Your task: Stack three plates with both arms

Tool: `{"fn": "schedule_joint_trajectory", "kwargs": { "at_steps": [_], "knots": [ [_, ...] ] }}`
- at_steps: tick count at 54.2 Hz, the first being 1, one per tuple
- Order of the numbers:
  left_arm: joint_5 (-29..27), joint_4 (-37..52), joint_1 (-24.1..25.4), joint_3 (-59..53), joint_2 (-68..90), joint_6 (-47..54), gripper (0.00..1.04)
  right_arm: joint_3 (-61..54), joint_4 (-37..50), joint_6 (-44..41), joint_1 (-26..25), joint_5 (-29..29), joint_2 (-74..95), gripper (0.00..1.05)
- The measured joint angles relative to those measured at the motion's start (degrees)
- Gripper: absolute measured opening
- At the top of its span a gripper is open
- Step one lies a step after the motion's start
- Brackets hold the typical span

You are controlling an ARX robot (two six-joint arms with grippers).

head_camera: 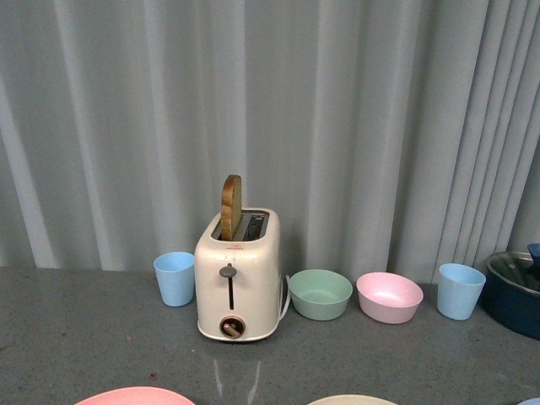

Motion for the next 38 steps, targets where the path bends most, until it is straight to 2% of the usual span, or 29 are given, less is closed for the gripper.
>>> {"fn": "schedule_joint_trajectory", "kwargs": {
  "at_steps": [38],
  "knots": [
    [0.0, 0.0, 0.0, 0.0, 0.0, 0.0, 0.98, 0.0, 0.0, 0.0, 0.0, 0.0, 0.0, 0.97]
  ]
}}
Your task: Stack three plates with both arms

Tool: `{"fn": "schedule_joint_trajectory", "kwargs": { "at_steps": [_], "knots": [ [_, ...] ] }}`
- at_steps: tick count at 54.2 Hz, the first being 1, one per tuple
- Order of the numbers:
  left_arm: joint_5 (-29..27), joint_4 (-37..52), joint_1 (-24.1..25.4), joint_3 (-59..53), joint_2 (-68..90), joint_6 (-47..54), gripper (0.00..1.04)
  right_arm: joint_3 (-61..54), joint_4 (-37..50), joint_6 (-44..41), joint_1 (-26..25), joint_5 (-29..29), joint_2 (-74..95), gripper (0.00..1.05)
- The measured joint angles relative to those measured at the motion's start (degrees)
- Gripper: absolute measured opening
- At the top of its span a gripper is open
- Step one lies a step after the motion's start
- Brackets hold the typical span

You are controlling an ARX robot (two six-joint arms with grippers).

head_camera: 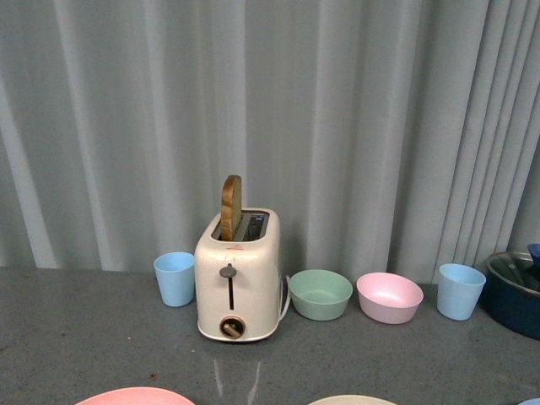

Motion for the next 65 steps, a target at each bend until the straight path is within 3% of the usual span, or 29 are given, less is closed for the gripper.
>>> {"fn": "schedule_joint_trajectory", "kwargs": {
  "at_steps": [24, 31, 35, 39, 44, 54, 65],
  "knots": [
    [0.0, 0.0, 0.0, 0.0, 0.0, 0.0, 0.98, 0.0, 0.0, 0.0, 0.0, 0.0, 0.0, 0.97],
    [22.2, -23.9, 5.7, 11.2, 18.8, 6.4, 0.98, 0.0, 0.0, 0.0, 0.0, -0.2, 0.0, 0.97],
    [25.4, -18.4, 4.9, 16.6, 34.2, 8.9, 0.98, 0.0, 0.0, 0.0, 0.0, 0.0, 0.0, 0.97],
    [23.3, -9.5, 3.7, 22.5, 47.6, 10.2, 0.98, 0.0, 0.0, 0.0, 0.0, 0.0, 0.0, 0.97],
    [21.0, -4.4, 2.6, 29.5, 62.0, 12.1, 0.98, 0.0, 0.0, 0.0, 0.0, 0.0, 0.0, 0.97],
    [18.5, -7.9, 1.5, 43.4, 86.8, 16.4, 0.98, 0.0, 0.0, 0.0, 0.0, 0.0, 0.0, 0.97],
    [16.6, -13.6, 2.5, 55.3, 100.8, 19.1, 0.98, 0.0, 0.0, 0.0, 0.0, 0.0, 0.0, 0.97]
  ]
}}
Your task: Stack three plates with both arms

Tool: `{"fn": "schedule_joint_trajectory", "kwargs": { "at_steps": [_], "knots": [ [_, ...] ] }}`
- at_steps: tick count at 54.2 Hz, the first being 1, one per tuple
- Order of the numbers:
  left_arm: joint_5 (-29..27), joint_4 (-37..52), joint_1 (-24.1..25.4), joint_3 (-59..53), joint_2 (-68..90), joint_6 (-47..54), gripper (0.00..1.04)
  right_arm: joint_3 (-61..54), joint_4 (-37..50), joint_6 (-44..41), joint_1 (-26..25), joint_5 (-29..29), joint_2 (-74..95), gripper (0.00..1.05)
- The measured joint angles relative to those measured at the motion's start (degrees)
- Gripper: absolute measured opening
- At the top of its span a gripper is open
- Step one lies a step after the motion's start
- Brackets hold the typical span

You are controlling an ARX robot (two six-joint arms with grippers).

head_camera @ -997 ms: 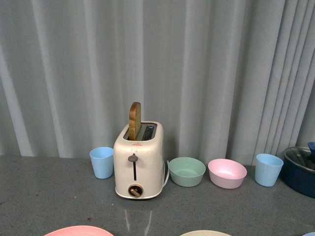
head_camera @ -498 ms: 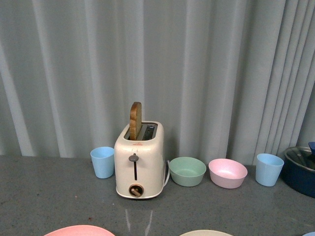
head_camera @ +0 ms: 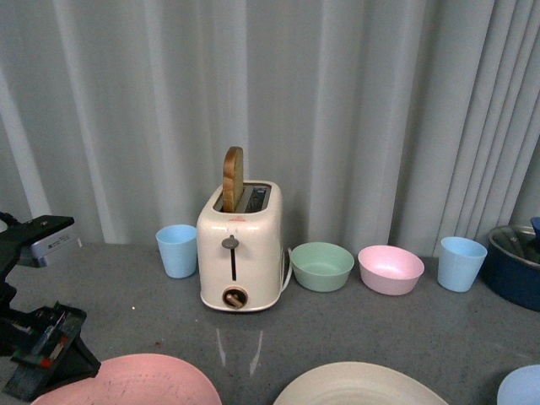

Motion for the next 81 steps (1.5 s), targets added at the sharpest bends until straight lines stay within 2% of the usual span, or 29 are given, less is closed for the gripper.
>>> {"fn": "schedule_joint_trajectory", "kwargs": {
  "at_steps": [17, 30, 61, 76, 81],
  "knots": [
    [-1.7, -4.2, 5.0, 8.3, 11.1, 5.5, 0.98, 0.0, 0.0, 0.0, 0.0, 0.0, 0.0, 0.97],
    [-1.7, -5.8, 8.7, 10.0, 16.2, 6.7, 0.98, 0.0, 0.0, 0.0, 0.0, 0.0, 0.0, 0.97],
    [-4.2, -0.7, 6.0, 6.9, 19.4, 6.6, 0.98, 0.0, 0.0, 0.0, 0.0, 0.0, 0.0, 0.97],
    [-5.2, 0.3, 5.4, 6.3, 19.4, 6.7, 0.59, 0.0, 0.0, 0.0, 0.0, 0.0, 0.0, 0.97],
    [-5.3, 0.4, 5.4, 6.3, 19.4, 6.7, 0.39, 0.0, 0.0, 0.0, 0.0, 0.0, 0.0, 0.97]
  ]
}}
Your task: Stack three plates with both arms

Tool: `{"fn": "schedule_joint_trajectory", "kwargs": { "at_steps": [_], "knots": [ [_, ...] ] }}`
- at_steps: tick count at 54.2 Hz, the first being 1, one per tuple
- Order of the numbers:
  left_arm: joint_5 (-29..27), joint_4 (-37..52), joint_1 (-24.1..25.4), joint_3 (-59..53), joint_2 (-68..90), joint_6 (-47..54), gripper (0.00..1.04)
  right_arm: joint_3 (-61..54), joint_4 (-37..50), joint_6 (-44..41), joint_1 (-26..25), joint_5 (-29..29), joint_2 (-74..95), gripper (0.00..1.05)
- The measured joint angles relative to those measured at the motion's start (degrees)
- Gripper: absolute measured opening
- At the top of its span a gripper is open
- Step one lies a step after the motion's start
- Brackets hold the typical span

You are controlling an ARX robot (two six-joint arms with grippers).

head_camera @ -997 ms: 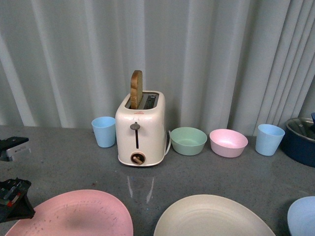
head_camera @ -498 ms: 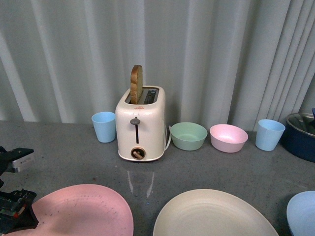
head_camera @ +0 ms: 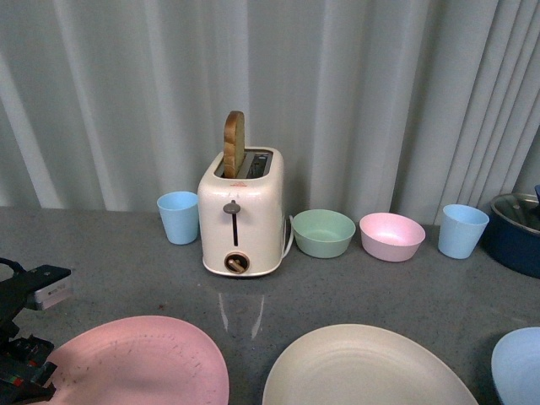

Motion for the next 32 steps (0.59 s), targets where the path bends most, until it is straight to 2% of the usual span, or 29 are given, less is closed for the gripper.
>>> {"fn": "schedule_joint_trajectory", "kwargs": {
  "at_steps": [3, 11, 32],
  "knots": [
    [-0.8, 0.0, 0.0, 0.0, 0.0, 0.0, 0.27, 0.0, 0.0, 0.0, 0.0, 0.0, 0.0, 0.97],
    [0.4, 0.0, 0.0, 0.3, -0.1, -0.7, 0.03, 0.0, 0.0, 0.0, 0.0, 0.0, 0.0, 0.97],
    [2.8, -12.0, 1.0, 10.8, -6.7, -0.4, 0.03, 0.0, 0.0, 0.0, 0.0, 0.0, 0.0, 0.97]
  ]
}}
